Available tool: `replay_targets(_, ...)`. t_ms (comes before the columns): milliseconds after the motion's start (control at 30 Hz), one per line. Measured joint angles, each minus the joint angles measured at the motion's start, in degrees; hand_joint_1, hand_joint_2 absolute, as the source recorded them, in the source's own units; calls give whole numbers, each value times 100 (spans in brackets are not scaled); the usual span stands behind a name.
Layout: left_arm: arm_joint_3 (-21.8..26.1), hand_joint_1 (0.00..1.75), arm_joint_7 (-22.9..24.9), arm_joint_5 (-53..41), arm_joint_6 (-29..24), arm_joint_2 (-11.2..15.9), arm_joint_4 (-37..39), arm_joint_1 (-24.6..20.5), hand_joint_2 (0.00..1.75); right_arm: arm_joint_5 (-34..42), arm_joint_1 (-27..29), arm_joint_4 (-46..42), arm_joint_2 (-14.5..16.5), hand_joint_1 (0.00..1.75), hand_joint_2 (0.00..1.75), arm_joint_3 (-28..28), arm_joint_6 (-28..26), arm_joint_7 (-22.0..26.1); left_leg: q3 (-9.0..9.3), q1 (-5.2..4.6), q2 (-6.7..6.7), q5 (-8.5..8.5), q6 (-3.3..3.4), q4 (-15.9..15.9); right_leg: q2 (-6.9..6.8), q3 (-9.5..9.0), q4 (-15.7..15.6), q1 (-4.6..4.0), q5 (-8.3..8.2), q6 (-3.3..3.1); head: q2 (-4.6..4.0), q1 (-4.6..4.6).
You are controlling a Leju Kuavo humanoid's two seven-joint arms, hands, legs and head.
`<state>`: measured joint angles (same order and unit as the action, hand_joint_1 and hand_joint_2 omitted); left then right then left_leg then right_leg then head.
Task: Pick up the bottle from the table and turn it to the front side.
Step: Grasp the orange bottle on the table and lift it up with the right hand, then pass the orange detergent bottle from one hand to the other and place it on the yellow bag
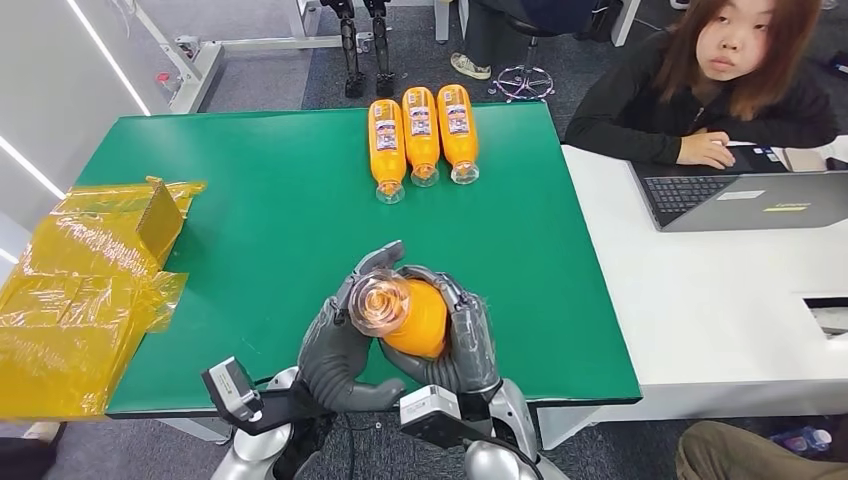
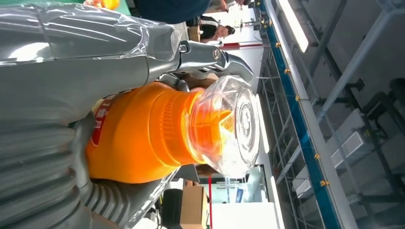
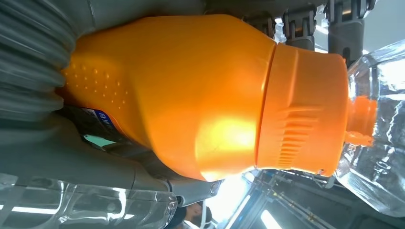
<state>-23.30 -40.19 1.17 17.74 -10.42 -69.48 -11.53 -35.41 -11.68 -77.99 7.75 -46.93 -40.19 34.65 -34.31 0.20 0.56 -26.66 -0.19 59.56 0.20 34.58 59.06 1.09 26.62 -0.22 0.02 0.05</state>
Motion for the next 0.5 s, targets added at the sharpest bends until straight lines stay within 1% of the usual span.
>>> replay_targets(167, 23, 0, 0, 7, -91, 6, 64, -125, 175, -1, -58, 99, 102, 175, 175, -36, -1, -46, 0, 0, 0, 0, 0, 1, 0, 0, 0, 0, 0, 0, 0, 0)
replay_targets(500, 28, 0, 0, 83, -216, -13, 457, -416, 175, -6, -113, 236, 158, 175, 175, -82, 76, -196, 0, 0, 0, 1, -2, 1, 0, 0, 0, 0, 0, 0, 0, 0)
